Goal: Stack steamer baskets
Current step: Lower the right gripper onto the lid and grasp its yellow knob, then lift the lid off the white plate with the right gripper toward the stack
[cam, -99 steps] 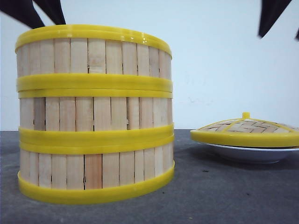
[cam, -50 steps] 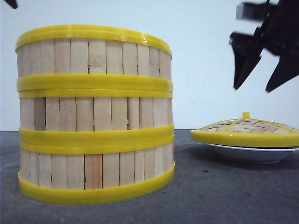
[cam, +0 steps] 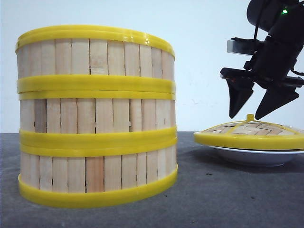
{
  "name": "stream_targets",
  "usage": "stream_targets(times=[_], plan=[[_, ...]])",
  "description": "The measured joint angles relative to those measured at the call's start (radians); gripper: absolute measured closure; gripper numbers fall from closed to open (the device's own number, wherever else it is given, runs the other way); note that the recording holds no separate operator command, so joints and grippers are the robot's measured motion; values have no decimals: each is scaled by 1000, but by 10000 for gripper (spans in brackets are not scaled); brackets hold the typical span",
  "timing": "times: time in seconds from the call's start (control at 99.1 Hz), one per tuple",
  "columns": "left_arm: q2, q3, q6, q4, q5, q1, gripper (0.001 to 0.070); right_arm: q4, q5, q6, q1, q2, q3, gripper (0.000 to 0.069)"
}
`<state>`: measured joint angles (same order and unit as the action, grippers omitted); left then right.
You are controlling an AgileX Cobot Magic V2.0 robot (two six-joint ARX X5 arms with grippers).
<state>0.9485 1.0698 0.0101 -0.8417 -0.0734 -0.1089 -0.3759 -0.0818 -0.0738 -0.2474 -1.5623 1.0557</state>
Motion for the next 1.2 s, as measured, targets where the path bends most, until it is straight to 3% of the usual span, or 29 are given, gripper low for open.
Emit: stream_targets(times=[0.121, 0.262, 0.434, 0.565, 0.787, 0.928, 1.039, 1.2], plan=[[0, 0, 0, -1, 0, 0, 443, 0, 3, 0, 0, -3, 0, 369], [0, 0, 0, 0, 0, 0, 443, 0, 3, 1, 3, -3, 0, 480], [0, 0, 0, 0, 0, 0, 443, 5, 3, 6, 9, -10, 0, 528], [0, 0, 0, 0, 0, 0, 443, 16, 3, 9, 15, -18, 0, 630], [0, 0, 0, 5, 0, 0, 443, 13, 4, 11, 14, -17, 3, 634], [0, 0, 0, 12, 0, 0, 443, -77, 4, 11, 13, 3, 48, 634], [0, 0, 0, 18, 0, 0, 443, -154, -6, 11, 8, 57, 142, 634], [0, 0, 0, 46, 27, 0, 443, -239, -106, 15, -28, 104, 345, 634]])
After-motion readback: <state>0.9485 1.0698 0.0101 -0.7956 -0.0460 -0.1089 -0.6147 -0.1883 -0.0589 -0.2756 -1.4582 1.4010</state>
